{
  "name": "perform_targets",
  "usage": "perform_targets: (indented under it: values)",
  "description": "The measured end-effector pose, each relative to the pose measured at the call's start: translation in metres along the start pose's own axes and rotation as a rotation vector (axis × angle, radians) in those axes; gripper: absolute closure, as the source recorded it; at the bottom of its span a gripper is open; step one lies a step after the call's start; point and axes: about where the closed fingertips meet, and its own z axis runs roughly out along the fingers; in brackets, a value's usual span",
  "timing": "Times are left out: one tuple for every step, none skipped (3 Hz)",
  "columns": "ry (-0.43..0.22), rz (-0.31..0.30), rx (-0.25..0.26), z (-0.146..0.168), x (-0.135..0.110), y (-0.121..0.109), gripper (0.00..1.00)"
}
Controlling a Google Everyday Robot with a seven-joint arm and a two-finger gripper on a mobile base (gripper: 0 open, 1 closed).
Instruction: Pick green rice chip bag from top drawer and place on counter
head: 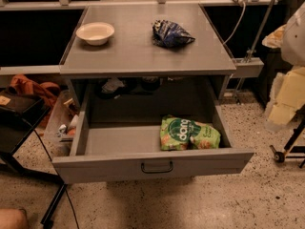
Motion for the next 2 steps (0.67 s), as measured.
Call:
perform_targets:
  values:
    - [0.0, 0.0, 0.0, 0.0, 0.0, 0.0, 0.0]
    - [-0.037, 0.11, -0.026, 0.027, 0.003, 0.011, 0.0]
